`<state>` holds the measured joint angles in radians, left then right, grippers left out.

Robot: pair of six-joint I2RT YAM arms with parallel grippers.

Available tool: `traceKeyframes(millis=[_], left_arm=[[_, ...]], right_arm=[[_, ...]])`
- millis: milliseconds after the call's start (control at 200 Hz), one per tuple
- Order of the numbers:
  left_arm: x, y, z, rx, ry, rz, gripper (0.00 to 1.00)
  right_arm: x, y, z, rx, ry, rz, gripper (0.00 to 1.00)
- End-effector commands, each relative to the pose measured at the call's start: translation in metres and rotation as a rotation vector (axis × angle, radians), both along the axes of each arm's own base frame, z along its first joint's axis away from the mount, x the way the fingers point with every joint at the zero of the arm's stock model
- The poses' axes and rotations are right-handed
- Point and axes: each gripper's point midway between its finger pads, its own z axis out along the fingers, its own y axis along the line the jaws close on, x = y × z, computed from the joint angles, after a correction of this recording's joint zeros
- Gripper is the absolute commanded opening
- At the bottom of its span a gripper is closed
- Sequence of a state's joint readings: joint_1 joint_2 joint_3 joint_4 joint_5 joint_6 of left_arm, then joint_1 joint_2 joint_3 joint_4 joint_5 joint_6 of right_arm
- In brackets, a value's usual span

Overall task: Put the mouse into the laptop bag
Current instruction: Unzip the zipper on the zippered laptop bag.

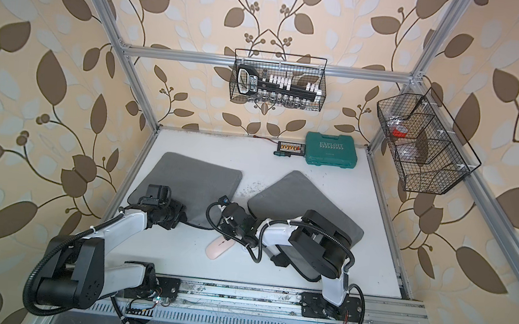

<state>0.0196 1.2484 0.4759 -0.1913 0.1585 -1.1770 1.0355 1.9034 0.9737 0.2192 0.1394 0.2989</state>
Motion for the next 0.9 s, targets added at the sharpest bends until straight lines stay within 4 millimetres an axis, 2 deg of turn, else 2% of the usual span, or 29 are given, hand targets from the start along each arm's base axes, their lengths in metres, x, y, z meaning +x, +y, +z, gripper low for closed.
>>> traceKeyframes(millis=[0,45,180,290,425,550,610,630,655,710,750,895], left_arm=[[-0.004,-0.005,-0.015,-0.016,0.053,0.006,0.21],[-0.001,-0.005,-0.016,-0.017,0.055,0.014,0.16],[0.002,-0.003,-0.022,-0.005,0.083,0.045,0.06],[0.002,0.000,-0.024,0.004,0.097,0.081,0.03],[-0.001,0.005,-0.021,0.020,0.087,0.121,0.00],[-0.013,0.011,-0.017,0.047,0.087,0.169,0.02],[-0.022,0.014,-0.015,0.055,0.072,0.207,0.10],[-0.024,0.016,-0.014,0.059,0.063,0.218,0.17],[-0.027,0.017,-0.014,0.066,0.051,0.227,0.32],[-0.032,0.018,-0.011,0.078,0.031,0.233,0.78],[-0.035,0.019,-0.008,0.079,0.016,0.230,0.97],[-0.047,0.021,0.006,0.113,-0.013,0.189,0.99]], right_arm=[[-0.022,0.022,0.009,0.019,0.002,0.061,0.00],[-0.029,0.031,0.009,0.023,0.002,0.082,0.00],[-0.050,0.055,0.014,0.034,-0.003,0.140,0.00],[-0.060,0.069,0.019,0.059,0.010,0.168,0.00],[-0.055,0.075,0.021,0.075,0.022,0.128,0.00],[-0.035,0.064,0.016,0.065,0.034,0.028,0.00],[-0.021,0.054,0.015,0.087,0.068,-0.017,0.00],[-0.016,0.049,0.014,0.098,0.081,-0.033,0.00],[-0.010,0.044,0.014,0.115,0.096,-0.046,0.00],[0.005,0.031,0.011,0.131,0.115,-0.077,0.00],[0.015,0.022,0.009,0.131,0.122,-0.098,0.00],[0.056,-0.010,0.011,0.136,0.137,-0.189,0.00]])
